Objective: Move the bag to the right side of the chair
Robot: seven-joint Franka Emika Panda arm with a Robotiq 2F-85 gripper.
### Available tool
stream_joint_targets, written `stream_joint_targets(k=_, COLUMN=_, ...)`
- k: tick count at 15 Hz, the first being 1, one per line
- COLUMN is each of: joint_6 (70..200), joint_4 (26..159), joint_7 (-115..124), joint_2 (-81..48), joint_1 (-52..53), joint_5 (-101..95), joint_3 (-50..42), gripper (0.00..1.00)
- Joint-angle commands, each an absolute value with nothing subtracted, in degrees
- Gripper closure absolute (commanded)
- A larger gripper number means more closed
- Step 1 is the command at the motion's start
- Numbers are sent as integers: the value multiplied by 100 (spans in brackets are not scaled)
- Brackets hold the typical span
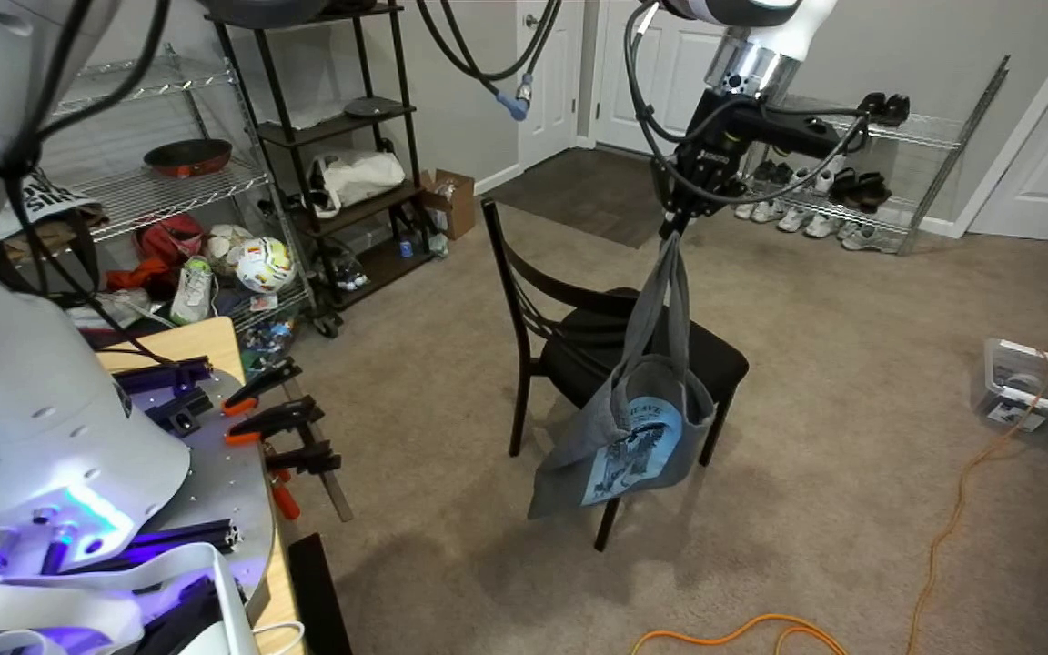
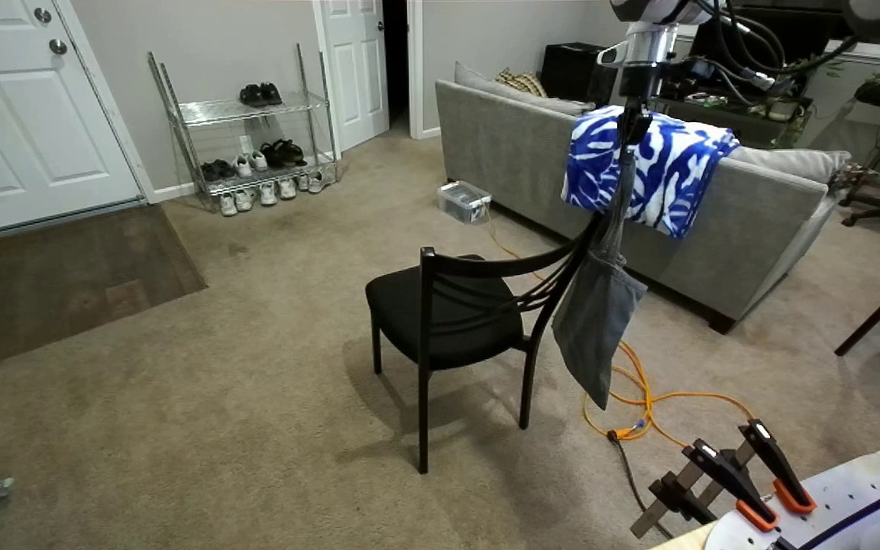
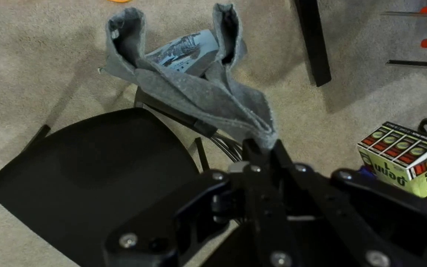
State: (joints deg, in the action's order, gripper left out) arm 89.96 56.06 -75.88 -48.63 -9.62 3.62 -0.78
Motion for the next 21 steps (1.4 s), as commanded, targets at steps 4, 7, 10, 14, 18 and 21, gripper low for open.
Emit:
stream_joint_targets(k=4, joint_6=7378, joint_4=4549, joint_7=-7908, joint_2=-5412, joint_1=-943, joint_5=311, joint_3=343, gripper=98)
stream_joint_targets(k=7, joint_6=6787, joint_4=4547, joint_7=-8461, joint_2=-5429, joint_1=-753, joint_5=138, joint_3=349, gripper=98)
stream_joint_targets(k=10, joint_6=6423, joint_4=4481, joint_7=-8900, joint_2=-5471, joint_1=-640, joint_5=-78, joint_3=286, gripper=98)
stream_joint_targets(k=14, joint_6=6372, joint_4=4600, joint_7=-8770, joint_2=-5354, joint_1=-839, joint_5=35, joint_3=196, gripper=98)
stream_joint_targets(k=18, joint_6=6543, joint_4=4909, joint_7=-8675, joint_2=-5168, joint_1=-1164, joint_5=157, joint_3=54, gripper=98)
stream_joint_targets(k=21, joint_6=6599, joint_4=4897, joint_7=-8646, joint_2=-5181, joint_1=-1339, joint_5=152, joint_3=20, gripper=98)
